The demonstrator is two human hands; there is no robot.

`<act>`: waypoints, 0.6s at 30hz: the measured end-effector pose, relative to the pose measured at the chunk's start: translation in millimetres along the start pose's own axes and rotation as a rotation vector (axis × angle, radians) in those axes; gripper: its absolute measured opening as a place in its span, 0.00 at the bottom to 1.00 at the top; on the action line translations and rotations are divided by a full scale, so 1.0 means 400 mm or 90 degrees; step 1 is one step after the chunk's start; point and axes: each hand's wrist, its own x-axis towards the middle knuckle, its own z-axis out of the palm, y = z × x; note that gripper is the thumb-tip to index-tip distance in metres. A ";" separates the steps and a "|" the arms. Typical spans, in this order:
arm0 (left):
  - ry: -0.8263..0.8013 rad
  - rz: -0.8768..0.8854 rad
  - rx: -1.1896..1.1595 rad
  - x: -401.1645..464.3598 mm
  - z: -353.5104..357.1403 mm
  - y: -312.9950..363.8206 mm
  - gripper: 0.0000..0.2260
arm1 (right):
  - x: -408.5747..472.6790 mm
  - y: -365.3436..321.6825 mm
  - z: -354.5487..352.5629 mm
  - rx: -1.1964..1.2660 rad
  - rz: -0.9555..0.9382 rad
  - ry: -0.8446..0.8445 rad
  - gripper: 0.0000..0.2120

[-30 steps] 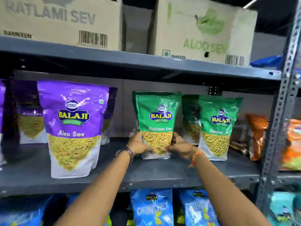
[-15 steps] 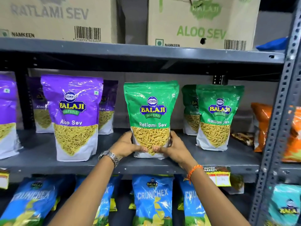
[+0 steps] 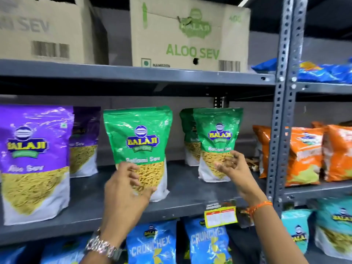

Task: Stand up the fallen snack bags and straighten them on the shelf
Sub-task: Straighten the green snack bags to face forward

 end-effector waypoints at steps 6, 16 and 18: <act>-0.352 -0.101 0.008 0.096 0.363 0.122 0.41 | 0.146 0.086 -0.098 -0.059 0.129 0.004 0.49; -0.417 -0.129 -0.006 0.165 0.576 0.125 0.40 | 0.160 0.116 -0.111 -0.078 0.037 -0.135 0.18; -0.403 -0.141 -0.019 0.144 0.568 0.125 0.41 | 0.138 0.112 -0.122 -0.084 0.027 -0.149 0.14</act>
